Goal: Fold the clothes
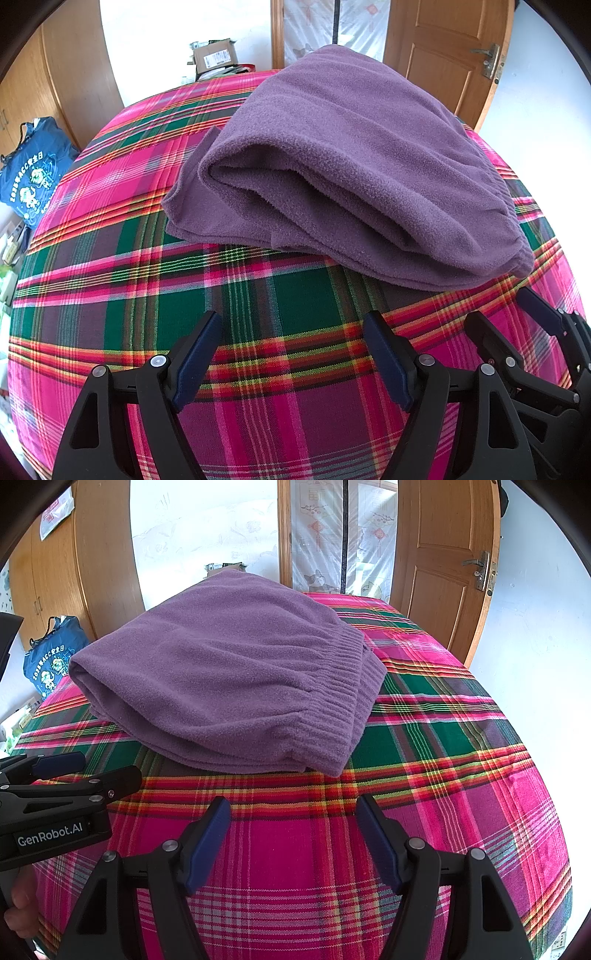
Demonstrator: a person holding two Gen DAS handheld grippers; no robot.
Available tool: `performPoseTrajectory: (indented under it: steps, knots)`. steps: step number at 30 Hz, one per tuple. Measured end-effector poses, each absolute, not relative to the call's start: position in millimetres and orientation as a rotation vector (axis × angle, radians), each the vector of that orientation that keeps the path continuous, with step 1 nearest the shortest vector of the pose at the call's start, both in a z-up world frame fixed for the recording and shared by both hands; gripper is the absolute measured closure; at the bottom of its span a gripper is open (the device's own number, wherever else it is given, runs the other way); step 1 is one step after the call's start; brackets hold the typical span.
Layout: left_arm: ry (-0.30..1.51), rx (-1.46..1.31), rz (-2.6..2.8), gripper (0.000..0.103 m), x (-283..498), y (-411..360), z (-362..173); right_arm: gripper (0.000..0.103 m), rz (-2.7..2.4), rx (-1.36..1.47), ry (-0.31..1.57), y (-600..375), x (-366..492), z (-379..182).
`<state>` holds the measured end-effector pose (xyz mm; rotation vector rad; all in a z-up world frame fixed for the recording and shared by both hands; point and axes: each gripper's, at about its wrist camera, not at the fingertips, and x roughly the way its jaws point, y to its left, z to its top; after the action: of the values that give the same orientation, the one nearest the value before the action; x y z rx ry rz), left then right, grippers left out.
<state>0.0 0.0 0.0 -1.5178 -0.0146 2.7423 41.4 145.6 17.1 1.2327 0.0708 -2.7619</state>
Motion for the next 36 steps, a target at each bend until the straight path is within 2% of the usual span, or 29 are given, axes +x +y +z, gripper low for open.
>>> performPoseTrajectory:
  steps: [26, 30, 36]
  knots:
    - [-0.032, -1.473, 2.756, 0.022, 6.1, -2.9, 2.3, 0.03, -2.749, 1.229, 0.068, 147.1, 40.3, 18.1]
    - [-0.067, -1.422, 2.699, 0.023, 7.2, -7.7, 8.0, 0.03, -2.733, 1.222, 0.069, 147.9, 39.7, 18.2]
    - [0.0, -1.262, 2.728, 0.023, 18.2, -7.1, 28.4, 0.035, -2.688, 1.213, -0.019, 162.2, 35.6, 20.5]
